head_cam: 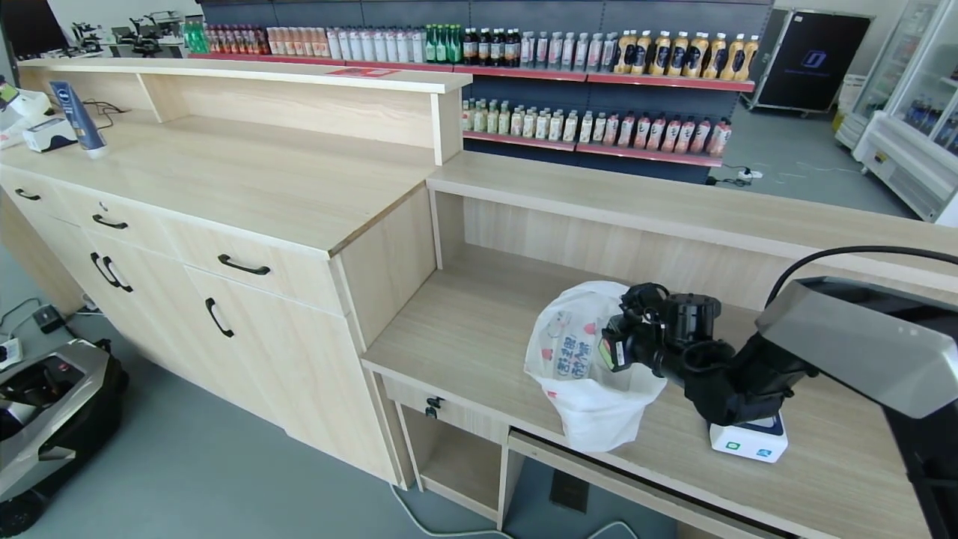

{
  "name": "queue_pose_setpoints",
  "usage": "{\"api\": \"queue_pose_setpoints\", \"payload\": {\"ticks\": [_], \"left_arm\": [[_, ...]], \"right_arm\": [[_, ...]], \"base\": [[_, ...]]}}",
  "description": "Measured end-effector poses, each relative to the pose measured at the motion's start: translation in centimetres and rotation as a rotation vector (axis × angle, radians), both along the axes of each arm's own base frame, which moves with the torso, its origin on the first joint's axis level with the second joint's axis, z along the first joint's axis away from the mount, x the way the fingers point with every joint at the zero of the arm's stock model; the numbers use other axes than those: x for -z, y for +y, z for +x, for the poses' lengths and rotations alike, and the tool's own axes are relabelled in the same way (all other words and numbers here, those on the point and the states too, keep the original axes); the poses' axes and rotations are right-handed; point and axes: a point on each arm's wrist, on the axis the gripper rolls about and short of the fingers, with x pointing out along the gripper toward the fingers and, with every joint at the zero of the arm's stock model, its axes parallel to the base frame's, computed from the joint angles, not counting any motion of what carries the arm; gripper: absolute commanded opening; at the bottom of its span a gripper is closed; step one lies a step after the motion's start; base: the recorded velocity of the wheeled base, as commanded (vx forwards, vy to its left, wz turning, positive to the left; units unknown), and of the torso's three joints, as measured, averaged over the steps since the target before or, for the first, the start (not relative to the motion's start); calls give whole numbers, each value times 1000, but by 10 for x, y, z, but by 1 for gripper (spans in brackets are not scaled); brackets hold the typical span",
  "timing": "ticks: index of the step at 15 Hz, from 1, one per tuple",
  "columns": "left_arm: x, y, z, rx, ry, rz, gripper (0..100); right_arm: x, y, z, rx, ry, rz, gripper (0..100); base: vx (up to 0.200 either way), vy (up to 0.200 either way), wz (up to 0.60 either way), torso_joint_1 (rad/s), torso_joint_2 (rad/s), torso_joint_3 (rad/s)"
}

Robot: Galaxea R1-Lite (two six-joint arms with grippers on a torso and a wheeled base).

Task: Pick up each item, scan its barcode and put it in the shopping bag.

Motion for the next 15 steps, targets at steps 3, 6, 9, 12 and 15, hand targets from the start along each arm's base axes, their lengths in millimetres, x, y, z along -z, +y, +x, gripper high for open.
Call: {"api": "queue_pose_setpoints", "payload": {"ticks": [3, 6, 9, 12, 15], "left_arm": [[0, 0, 0, 0, 0, 0, 100], [0, 0, 0, -1, 0, 0, 100], [0, 0, 0, -1, 0, 0, 100], [0, 0, 0, 0, 0, 0, 100], [0, 0, 0, -1, 0, 0, 100]], "right_arm": [[8, 4, 8, 2, -1, 24, 0], [18, 3, 11, 6, 12, 21, 0], [21, 0, 19, 15, 0, 22, 0], [27, -3, 22, 23, 15, 18, 0], [33, -8, 21, 34, 33, 16, 100]], "base": [[0, 0, 0, 0, 0, 0], [0, 0, 0, 0, 0, 0], [0, 0, 0, 0, 0, 0], [0, 0, 0, 0, 0, 0], [0, 0, 0, 0, 0, 0]]}}
